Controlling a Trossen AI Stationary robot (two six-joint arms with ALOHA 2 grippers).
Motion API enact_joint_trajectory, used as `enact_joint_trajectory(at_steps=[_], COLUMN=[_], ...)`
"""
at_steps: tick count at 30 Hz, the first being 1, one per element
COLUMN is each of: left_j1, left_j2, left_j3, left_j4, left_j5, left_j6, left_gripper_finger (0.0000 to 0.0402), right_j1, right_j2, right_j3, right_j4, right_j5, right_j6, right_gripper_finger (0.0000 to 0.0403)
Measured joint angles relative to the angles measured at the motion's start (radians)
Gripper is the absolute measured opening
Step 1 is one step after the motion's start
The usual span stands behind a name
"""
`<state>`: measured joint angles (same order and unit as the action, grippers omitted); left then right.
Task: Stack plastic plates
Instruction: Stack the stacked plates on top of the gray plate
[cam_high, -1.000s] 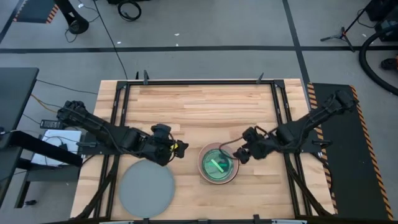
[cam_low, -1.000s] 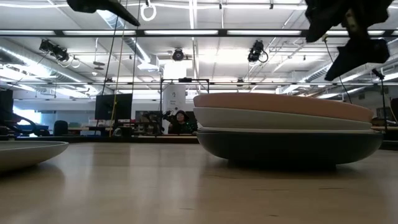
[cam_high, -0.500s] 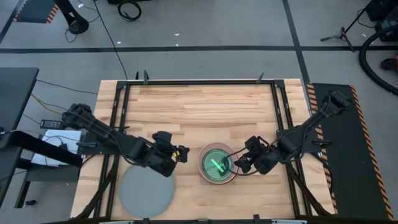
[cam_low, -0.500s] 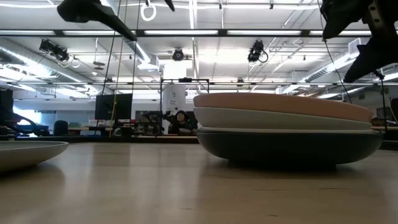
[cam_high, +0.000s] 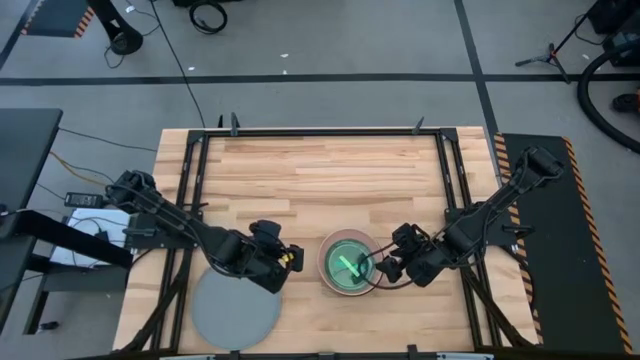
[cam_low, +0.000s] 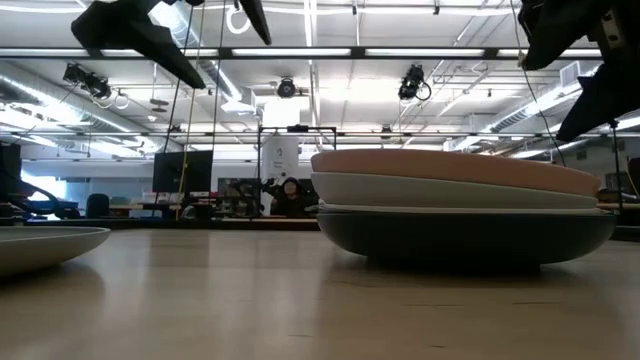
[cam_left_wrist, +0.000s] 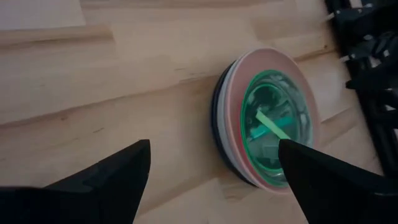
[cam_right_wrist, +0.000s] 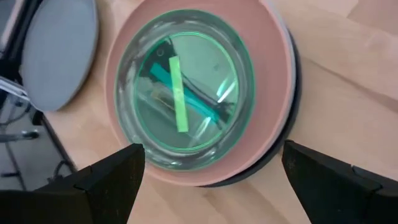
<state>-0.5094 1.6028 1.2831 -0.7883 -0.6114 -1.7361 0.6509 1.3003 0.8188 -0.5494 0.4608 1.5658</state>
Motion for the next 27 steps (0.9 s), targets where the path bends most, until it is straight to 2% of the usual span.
enact_joint_trajectory(at_steps=[5,12,16,22,27], left_j1=[-0.006,-0.055,-0.058,-0.051,-0.024], left_j2=[0.000,0.000,0.000,0.012,0.065], left_j3=[0.000,0.000,0.000,0.001,0.001], left_j4=[0.112,0.188,0.226,0.302,0.289], left_j5=[0.058,0.053,0.051,0.089,0.133], left_j6=[0.015,-0.013,-0.038,0.024,0.061], left_gripper_finger=[0.0357,0.0357,0.0357,0.0357,0.0357], right_j1=[-0.021,-0.089,-0.079,-0.003,0.050], right_j2=[0.000,0.000,0.000,0.000,0.011], right_j3=[0.000,0.000,0.000,0.000,-0.001], right_j4=[-0.006,-0.006,-0.022,-0.171,-0.222], right_j5=[0.009,-0.041,-0.039,0.051,0.056], right_j6=[-0.029,-0.103,-0.129,0.069,0.211], right_gripper_finger=[0.0380,0.0380,0.0380,0.0380,0.0380])
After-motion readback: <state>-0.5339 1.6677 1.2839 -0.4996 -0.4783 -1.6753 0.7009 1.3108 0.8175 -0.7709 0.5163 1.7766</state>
